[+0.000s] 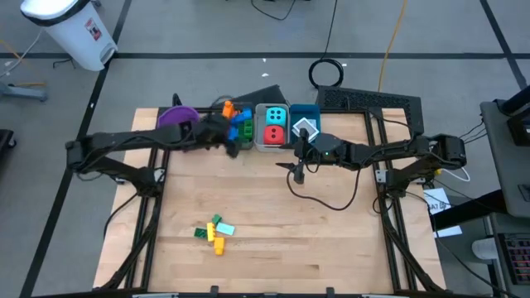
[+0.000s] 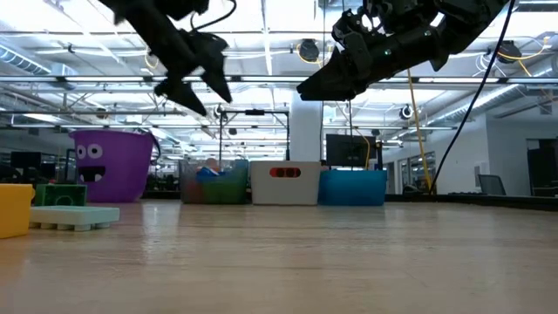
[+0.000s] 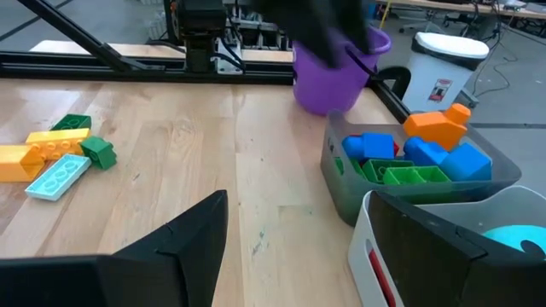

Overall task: Pick & Place Toys
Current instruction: Put the green game piece into the black bin

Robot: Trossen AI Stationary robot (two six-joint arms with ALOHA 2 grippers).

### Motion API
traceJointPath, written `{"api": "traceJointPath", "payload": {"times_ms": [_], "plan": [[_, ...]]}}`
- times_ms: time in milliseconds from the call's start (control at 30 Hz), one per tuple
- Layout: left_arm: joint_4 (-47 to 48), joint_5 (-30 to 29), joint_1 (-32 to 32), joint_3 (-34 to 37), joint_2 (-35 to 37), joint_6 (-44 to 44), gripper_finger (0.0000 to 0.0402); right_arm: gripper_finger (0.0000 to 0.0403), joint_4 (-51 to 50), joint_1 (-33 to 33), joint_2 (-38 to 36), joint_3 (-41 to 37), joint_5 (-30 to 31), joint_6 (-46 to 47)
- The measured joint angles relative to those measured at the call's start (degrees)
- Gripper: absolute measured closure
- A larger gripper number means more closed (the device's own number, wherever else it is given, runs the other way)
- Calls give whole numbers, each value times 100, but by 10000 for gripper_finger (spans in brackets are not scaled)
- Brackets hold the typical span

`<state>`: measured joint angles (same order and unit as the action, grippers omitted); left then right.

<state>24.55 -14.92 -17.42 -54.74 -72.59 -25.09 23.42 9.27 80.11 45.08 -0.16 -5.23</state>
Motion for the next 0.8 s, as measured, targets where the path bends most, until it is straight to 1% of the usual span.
{"api": "traceJointPath", "payload": {"times_ms": [200, 333, 533, 667, 800], "plan": [[867, 46, 1270, 2, 109, -677, 11, 147, -5, -1, 0, 0, 2, 2], [1058, 50, 2271, 2, -11, -1169, 11, 147, 5, -1, -1, 0, 2, 4], [1178, 83, 3608, 2, -414, -2261, 11, 147, 32, -1, -2, 0, 2, 86], [1427, 300, 4221, 2, -867, -2999, 11, 147, 31, -2, -2, 0, 2, 111], [1695, 551, 4535, 2, -1400, -3617, 11, 147, 36, -2, -2, 0, 2, 111]]}}
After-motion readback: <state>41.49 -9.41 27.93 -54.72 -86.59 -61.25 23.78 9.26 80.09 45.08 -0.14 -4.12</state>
